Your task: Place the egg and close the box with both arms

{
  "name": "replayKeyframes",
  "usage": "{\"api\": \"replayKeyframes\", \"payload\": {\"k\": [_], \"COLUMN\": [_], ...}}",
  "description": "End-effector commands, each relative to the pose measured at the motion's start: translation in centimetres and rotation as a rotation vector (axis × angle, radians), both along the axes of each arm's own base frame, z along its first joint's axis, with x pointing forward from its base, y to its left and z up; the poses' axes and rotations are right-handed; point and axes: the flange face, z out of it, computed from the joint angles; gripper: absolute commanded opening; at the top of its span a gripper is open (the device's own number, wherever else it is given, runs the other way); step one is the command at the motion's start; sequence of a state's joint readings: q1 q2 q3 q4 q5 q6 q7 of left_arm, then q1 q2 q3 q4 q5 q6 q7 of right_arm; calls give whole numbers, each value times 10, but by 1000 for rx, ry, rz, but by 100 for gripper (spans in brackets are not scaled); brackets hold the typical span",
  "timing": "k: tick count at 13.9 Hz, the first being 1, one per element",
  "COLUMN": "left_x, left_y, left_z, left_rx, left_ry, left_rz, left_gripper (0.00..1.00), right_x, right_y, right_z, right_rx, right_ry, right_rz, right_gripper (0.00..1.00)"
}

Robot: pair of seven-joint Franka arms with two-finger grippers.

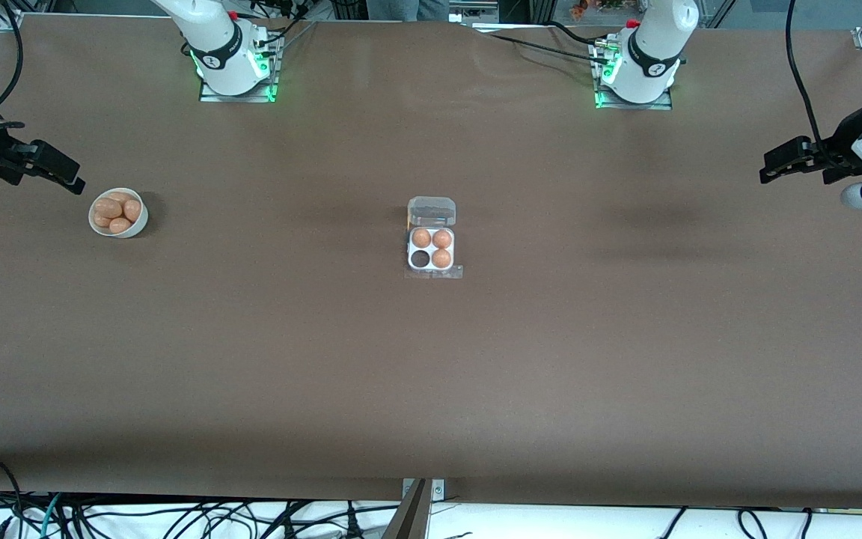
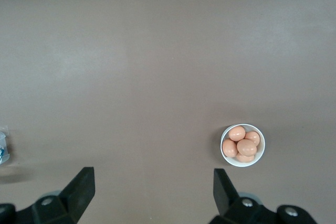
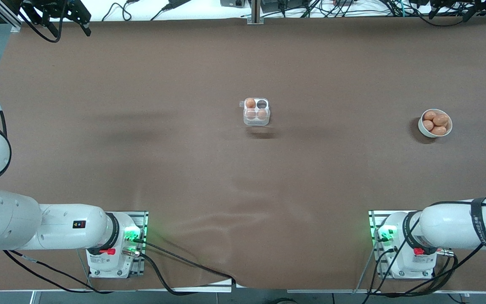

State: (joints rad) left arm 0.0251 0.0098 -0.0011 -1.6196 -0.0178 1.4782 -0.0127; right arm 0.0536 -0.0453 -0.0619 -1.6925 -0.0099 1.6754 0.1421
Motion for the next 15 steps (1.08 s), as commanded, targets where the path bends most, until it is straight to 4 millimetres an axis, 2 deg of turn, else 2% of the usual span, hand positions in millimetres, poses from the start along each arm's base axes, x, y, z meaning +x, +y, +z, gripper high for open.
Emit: {"api": "replayKeyframes", "payload": {"k": [1, 15], "left_x": [4, 6], "left_y": [6, 1], "left_z": [5, 1], "left_rx": [-2, -3], "left_ry": [-6, 0], "left_rz": [0, -3], "left_gripper": [100, 100], "right_x": [-2, -2], "right_y": [-1, -1], "right_z": [3, 3], "right_rx": [-5, -6], "right_ry": [5, 7], "right_rz": [-3, 7], "right_gripper": [100, 100]}}
